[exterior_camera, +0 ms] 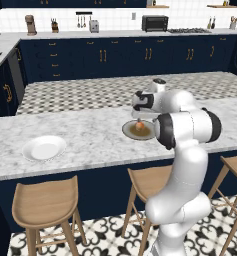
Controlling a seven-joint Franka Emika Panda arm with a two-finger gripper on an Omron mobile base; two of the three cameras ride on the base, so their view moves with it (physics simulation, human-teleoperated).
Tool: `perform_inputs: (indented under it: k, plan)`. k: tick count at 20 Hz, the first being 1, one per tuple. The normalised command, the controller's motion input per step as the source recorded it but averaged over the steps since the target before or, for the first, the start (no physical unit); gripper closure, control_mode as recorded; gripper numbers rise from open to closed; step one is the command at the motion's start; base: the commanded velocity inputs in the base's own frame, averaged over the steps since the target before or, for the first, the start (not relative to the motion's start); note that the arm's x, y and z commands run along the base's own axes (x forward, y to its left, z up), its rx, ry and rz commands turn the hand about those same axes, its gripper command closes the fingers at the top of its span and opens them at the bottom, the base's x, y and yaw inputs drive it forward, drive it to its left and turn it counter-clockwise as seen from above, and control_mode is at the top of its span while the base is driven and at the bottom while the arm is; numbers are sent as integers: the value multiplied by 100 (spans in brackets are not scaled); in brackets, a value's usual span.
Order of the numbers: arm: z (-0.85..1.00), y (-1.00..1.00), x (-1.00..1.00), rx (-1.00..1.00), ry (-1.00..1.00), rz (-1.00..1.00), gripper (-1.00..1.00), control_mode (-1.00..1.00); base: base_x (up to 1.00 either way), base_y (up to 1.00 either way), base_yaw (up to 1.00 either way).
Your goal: Pick the chicken drumstick and onion from their plates and place them in the bowl. Then put the bowl in the fridge.
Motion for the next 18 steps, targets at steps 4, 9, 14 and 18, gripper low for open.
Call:
perform_inputs:
  k: [4,9,14,18]
  plan:
    - [-26,8,51,0,0,0,-100,-100,0,0,0]
    - [-5,0,33,0,0,0,-100,-100,0,0,0]
    - [-10,0,42,0,0,0,-100,-100,0,0,0]
    - [-15,0,21,0,0,0,-100,-100,0,0,0]
